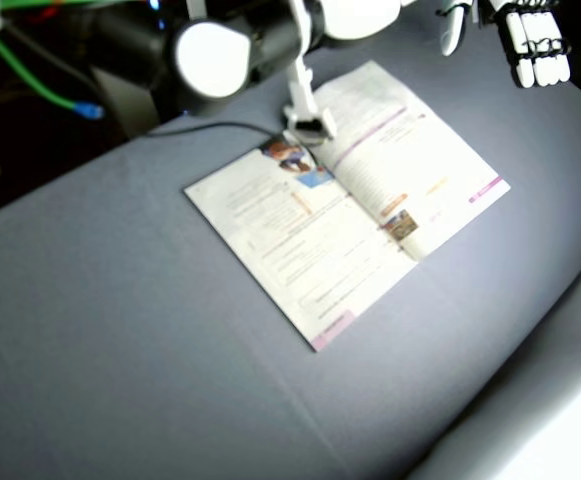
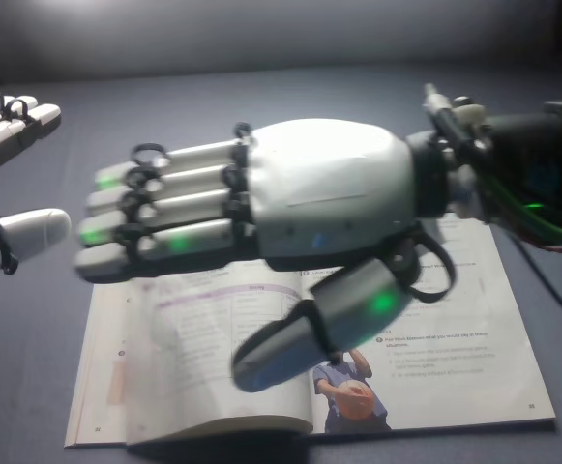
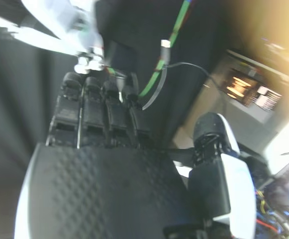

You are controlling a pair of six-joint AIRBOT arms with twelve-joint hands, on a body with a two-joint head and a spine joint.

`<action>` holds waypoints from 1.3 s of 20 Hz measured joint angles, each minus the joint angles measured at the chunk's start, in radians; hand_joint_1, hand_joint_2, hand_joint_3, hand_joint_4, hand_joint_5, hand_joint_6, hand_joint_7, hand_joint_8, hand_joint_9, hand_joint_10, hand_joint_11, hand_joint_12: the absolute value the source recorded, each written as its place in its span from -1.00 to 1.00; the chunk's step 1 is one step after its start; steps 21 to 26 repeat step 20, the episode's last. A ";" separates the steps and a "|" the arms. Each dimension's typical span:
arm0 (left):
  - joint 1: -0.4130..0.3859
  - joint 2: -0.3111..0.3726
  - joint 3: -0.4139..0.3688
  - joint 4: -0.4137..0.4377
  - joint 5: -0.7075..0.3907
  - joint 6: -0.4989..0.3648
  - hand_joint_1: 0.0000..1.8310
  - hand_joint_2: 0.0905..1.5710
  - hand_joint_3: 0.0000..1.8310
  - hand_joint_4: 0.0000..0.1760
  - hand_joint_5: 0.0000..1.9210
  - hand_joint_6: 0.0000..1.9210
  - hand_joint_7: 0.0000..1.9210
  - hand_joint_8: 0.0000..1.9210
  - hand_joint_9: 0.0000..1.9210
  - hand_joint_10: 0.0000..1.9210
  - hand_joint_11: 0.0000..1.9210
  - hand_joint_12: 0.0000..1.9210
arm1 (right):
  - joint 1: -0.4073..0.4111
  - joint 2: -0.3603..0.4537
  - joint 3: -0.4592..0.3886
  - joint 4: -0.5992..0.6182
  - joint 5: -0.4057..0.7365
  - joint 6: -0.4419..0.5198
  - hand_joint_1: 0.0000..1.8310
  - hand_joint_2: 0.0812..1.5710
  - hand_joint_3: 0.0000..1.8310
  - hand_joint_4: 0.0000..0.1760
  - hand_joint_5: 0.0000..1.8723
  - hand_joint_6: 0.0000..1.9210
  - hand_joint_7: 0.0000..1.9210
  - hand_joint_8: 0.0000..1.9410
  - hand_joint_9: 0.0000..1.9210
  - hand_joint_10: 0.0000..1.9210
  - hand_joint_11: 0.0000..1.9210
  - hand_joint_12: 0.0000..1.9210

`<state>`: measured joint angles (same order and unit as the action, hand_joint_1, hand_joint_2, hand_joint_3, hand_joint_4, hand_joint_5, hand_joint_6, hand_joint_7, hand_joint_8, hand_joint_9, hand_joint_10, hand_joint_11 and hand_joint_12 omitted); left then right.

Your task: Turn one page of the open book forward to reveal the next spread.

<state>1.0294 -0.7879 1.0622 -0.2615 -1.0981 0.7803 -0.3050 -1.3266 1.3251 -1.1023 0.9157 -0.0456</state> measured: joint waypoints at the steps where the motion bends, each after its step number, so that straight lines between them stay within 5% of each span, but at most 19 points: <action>1: 0.002 -0.001 -0.003 0.001 0.001 0.001 -1.00 0.61 -0.99 -1.00 -0.93 -1.00 -0.96 -0.99 -0.96 -0.99 -0.95 -0.98 | -0.008 0.014 -0.004 0.014 0.000 0.001 -1.00 0.56 -0.99 -1.00 -1.00 -1.00 -0.99 -1.00 -0.99 -1.00 -1.00 -1.00; 5: 0.026 0.002 -0.023 -0.009 -0.033 0.001 -1.00 0.59 -1.00 -1.00 -0.92 -0.99 -0.95 -0.99 -0.97 -1.00 -0.97 -0.98 | -0.074 0.091 -0.024 0.156 0.006 -0.025 -1.00 0.60 -1.00 -1.00 -0.81 -0.99 -0.79 -0.98 -0.82 -0.98 -0.88 -0.94; 12: 0.084 0.006 -0.055 -0.057 -0.106 -0.024 -1.00 0.61 -0.99 -1.00 -0.88 -0.99 -0.91 -0.98 -0.92 -0.98 -0.93 -0.97 | -0.298 0.246 -0.064 0.560 -0.012 -0.163 -1.00 0.63 -1.00 -1.00 -0.93 -1.00 -1.00 -1.00 -1.00 -1.00 -1.00 -1.00; 14: 0.092 0.005 -0.056 -0.062 -0.142 -0.039 -1.00 0.61 -0.99 -1.00 -0.88 -0.99 -0.92 -0.99 -0.95 -1.00 -0.94 -0.97 | -0.354 0.302 -0.086 0.671 0.002 -0.228 -1.00 0.66 -0.99 -1.00 -0.93 -1.00 -0.99 -1.00 -0.99 -1.00 -0.88 -0.94; 18: 0.119 0.000 -0.093 -0.061 -0.251 -0.053 -1.00 0.59 -1.00 -1.00 -0.91 -1.00 -0.93 -1.00 -0.95 -1.00 -0.95 -0.98 | -0.443 0.399 -0.149 0.900 0.115 -0.353 -0.96 0.63 -1.00 -1.00 -0.87 -0.99 -0.93 -1.00 -0.97 -1.00 -0.95 -0.96; 19: 0.127 0.001 -0.100 -0.059 -0.287 -0.064 -1.00 0.62 -0.99 -0.84 -0.94 -1.00 -0.99 -1.00 -0.99 -1.00 -0.99 -1.00 | -0.492 0.413 -0.158 0.957 0.177 -0.360 -0.95 0.62 -1.00 -1.00 -0.87 -0.99 -0.94 -1.00 -0.97 -1.00 -0.92 -0.95; 20: 0.133 0.000 -0.104 -0.062 -0.320 -0.078 -1.00 0.67 -0.99 -1.00 -0.91 -1.00 -0.97 -1.00 -1.00 -1.00 -1.00 -1.00 | -0.536 0.426 -0.168 1.020 0.235 -0.363 -0.96 0.65 -1.00 -1.00 -0.88 -1.00 -0.95 -1.00 -0.96 -1.00 -0.93 -0.95; 26: 0.133 0.000 -0.104 -0.062 -0.320 -0.078 -1.00 0.67 -0.99 -1.00 -0.91 -1.00 -0.97 -1.00 -1.00 -1.00 -1.00 -1.00 | -0.536 0.426 -0.168 1.020 0.235 -0.363 -0.96 0.65 -1.00 -1.00 -0.88 -1.00 -0.95 -1.00 -0.96 -1.00 -0.93 -0.95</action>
